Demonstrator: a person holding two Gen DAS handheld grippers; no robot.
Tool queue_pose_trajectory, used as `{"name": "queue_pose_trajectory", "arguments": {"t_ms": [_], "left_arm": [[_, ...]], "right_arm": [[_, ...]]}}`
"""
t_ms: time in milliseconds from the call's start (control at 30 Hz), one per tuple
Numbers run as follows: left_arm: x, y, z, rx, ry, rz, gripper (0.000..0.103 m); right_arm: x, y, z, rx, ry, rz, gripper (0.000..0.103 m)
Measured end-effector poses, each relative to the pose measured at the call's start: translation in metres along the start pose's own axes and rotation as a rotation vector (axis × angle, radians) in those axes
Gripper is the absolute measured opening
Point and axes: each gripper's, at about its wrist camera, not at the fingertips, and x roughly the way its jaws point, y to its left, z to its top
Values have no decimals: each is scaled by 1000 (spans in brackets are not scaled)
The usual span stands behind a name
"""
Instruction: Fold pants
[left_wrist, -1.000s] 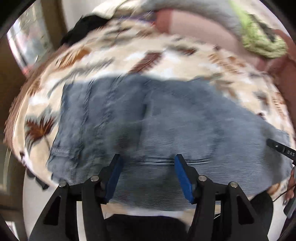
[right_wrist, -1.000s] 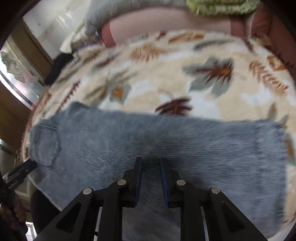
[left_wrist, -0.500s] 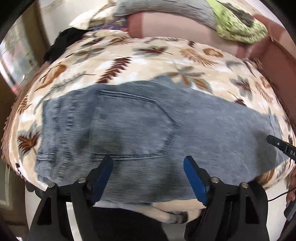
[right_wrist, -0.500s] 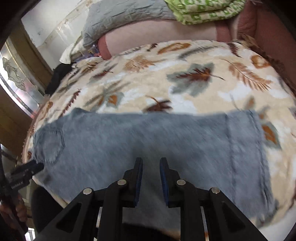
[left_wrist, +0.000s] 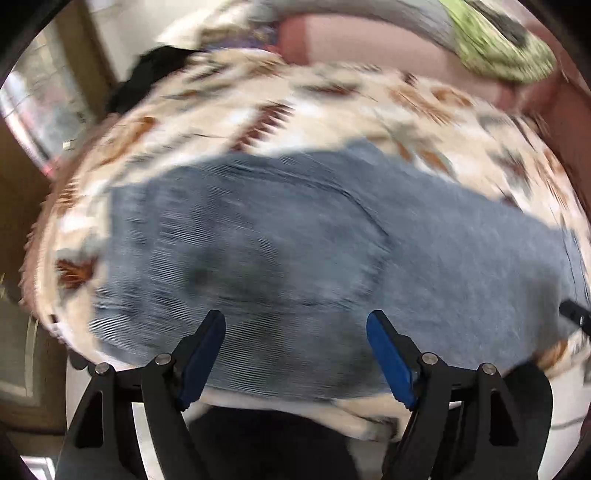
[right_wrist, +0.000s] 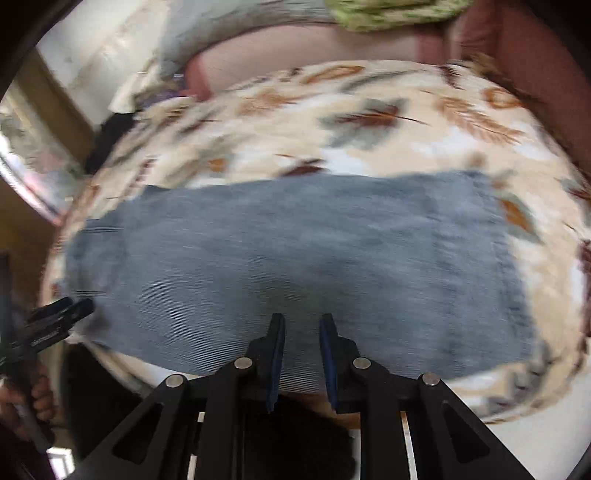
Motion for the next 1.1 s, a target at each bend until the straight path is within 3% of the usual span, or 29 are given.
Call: {"name": "queue_pose_trajectory", "arguments": {"t_ms": [233,367,467,567,700,833,1033,1067,1100], "left_arm": [[15,92,16,-176,-9,140,79],[42,111,20,-205,21,180,79],[55,117,13,-230,20,167,83],[56,111,5,-217,-27,269,100],[58,104,0,-164,-78,315,102],[62,108,-3,-152,-99,303,103],[63,106,-5,-151,-111,320,103],[61,107,-4,-166,-93,312,103],[59,108,-3,-178,-76,303,103]], "right_arm": [[46,107,7,-190,14,147,22],[70,133,0,-238,46,130,22],[78,139,-8,-270,42,85,22],[76,138,-12,-291,45,71,26],[78,142,-19,-314,25,38,27],[80,152,-21,-358,26,-20,27],[81,149,-20,-332,40,-5,28],[80,151,-20,-347,52,-6,30],[78,151,-19,-356,67,5,39]]}}
